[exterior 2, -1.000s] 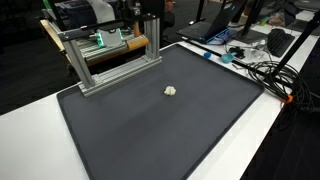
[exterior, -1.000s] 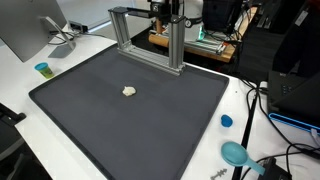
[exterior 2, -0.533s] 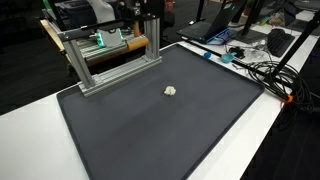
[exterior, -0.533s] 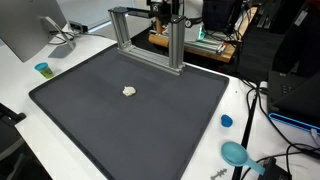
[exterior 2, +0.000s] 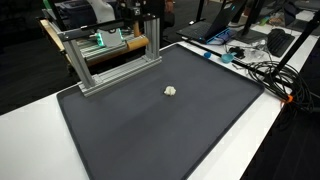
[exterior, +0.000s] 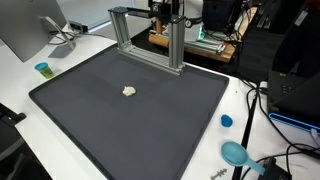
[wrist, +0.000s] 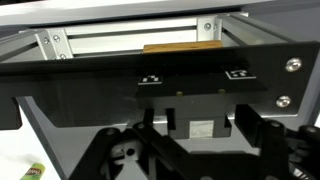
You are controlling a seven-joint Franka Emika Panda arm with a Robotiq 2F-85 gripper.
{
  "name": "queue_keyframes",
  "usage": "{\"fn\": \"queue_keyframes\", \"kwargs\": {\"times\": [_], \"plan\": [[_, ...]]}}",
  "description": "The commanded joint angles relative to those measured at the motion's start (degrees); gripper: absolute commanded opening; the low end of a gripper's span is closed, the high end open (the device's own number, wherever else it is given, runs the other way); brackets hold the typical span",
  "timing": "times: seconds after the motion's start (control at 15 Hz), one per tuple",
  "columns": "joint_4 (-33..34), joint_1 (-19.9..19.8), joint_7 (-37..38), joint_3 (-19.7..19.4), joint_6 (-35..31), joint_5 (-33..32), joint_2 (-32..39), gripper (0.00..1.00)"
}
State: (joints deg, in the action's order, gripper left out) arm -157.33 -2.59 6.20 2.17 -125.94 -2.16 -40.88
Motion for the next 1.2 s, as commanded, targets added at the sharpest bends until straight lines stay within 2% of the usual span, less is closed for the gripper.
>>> {"fn": "queue_keyframes", "kwargs": {"times": [0.0, 0.2, 0.27, 0.53, 0.6, 0.93, 1.0, 1.07, 1.13], "plan": [[0.11, 0.83, -0.67, -0.89, 2.25, 1.28, -1.28, 0.85], [0.13, 0.87, -0.55, -0.88, 2.34, 1.36, -1.5, 0.83], [0.14, 0.82, -0.51, -0.89, 2.35, 1.34, -1.51, 0.66], [0.2, 0.65, -0.42, -0.92, 3.03, 1.26, -1.64, 0.38], [0.23, 0.62, -0.59, -1.05, 3.76, 1.31, -1.73, 0.34], [-2.12, 1.5, -3.66, -3.07, 7.31, 2.51, -4.3, 0.34], [-0.69, 1.23, -3.54, -3.03, 8.34, 2.2, -3.65, 0.57], [0.05, 1.05, -3.24, -2.97, 8.92, 2.06, -3.47, 0.34], [0.03, 1.0, -3.06, -3.02, 9.01, 2.12, -3.78, 0.34]]}}
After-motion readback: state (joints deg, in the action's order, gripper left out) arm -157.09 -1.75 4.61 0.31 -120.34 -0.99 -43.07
